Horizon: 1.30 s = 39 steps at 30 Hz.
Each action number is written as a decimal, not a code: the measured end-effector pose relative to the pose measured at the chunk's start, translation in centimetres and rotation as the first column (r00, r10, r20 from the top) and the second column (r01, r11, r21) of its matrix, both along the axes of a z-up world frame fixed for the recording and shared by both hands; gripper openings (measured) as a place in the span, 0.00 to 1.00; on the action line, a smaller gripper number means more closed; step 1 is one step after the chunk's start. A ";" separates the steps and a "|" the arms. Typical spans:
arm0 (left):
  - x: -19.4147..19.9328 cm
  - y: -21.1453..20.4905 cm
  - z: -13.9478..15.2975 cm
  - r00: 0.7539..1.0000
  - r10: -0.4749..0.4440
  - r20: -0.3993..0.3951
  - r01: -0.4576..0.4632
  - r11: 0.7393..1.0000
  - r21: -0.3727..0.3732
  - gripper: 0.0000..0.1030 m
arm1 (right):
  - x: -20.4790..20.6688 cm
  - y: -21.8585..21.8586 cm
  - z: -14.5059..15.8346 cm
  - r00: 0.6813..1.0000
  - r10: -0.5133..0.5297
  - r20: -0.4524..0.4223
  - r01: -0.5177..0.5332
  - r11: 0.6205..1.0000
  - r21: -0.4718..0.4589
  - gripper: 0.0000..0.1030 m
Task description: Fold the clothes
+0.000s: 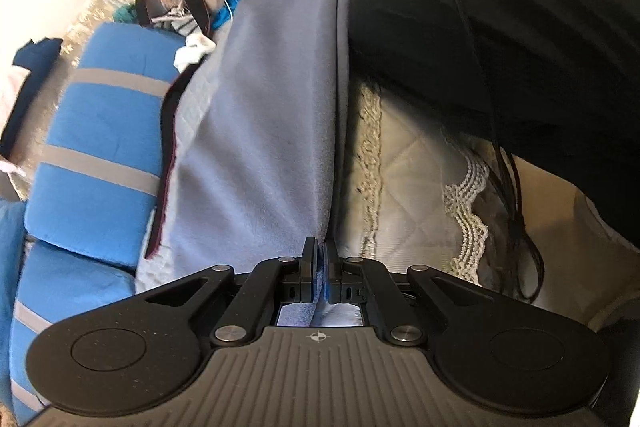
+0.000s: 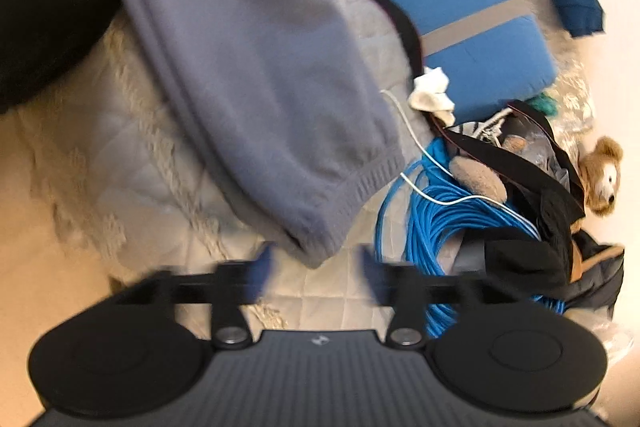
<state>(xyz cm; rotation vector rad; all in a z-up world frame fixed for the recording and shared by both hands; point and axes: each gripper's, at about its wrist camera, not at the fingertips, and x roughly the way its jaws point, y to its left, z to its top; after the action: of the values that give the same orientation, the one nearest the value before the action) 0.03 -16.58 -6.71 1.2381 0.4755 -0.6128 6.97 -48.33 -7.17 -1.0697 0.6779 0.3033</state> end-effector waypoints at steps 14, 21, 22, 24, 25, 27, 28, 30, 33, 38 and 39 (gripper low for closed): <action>-2.0 1.5 1.0 0.996 0.050 0.071 -0.048 0.998 -0.027 0.60 | -1.1 3.7 5.7 0.974 -0.218 -0.056 0.214 0.817 0.535 1.00; -1.4 3.3 1.2 0.987 0.136 0.086 -0.135 0.991 -0.017 0.60 | -1.4 7.8 6.4 0.979 -0.195 -0.055 0.182 0.729 0.660 1.00; -1.4 3.5 1.3 0.986 0.144 0.089 -0.144 0.990 -0.010 0.60 | -1.5 8.4 6.4 0.981 -0.184 -0.058 0.175 0.718 0.674 1.00; -1.6 4.4 1.6 0.982 0.158 0.107 -0.160 0.987 0.005 0.60 | -1.9 9.8 6.2 0.986 -0.146 -0.082 0.162 0.710 0.685 1.00; -1.6 5.0 1.8 0.978 0.171 0.116 -0.173 0.985 0.013 0.60 | -2.1 10.6 6.0 0.988 -0.126 -0.088 0.152 0.716 0.682 1.00; -1.5 6.1 2.3 0.972 0.195 0.134 -0.200 0.979 0.028 0.60 | -2.8 12.1 5.7 0.993 -0.087 -0.078 0.117 0.742 0.660 1.00; -1.5 6.8 2.6 0.967 0.210 0.142 -0.217 0.976 0.032 0.60 | -3.3 12.7 5.6 0.995 -0.069 -0.067 0.096 0.754 0.650 1.00; -1.2 8.2 3.2 0.953 0.252 0.169 -0.261 0.965 0.035 0.60 | -4.1 13.8 5.6 0.998 -0.032 -0.052 0.059 0.757 0.650 1.00; -0.5 9.9 3.4 0.927 0.308 0.215 -0.328 0.943 0.060 0.60 | -4.7 15.4 5.7 0.998 0.020 -0.058 0.025 0.736 0.677 1.00; 0.9 10.7 2.2 0.904 0.348 0.249 -0.384 0.916 0.112 0.60 | -4.6 18.1 5.6 0.995 0.078 -0.058 -0.012 0.696 0.718 1.00; 1.1 10.7 1.8 0.902 0.347 0.256 -0.387 0.914 0.123 0.60 | -4.7 18.5 5.6 0.995 0.086 -0.055 -0.019 0.691 0.723 1.00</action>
<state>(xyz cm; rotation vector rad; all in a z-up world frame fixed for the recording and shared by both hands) 1.08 -5.93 -4.93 1.3193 0.5590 -0.1039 2.27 -29.86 -1.57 -0.3064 0.5238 0.6131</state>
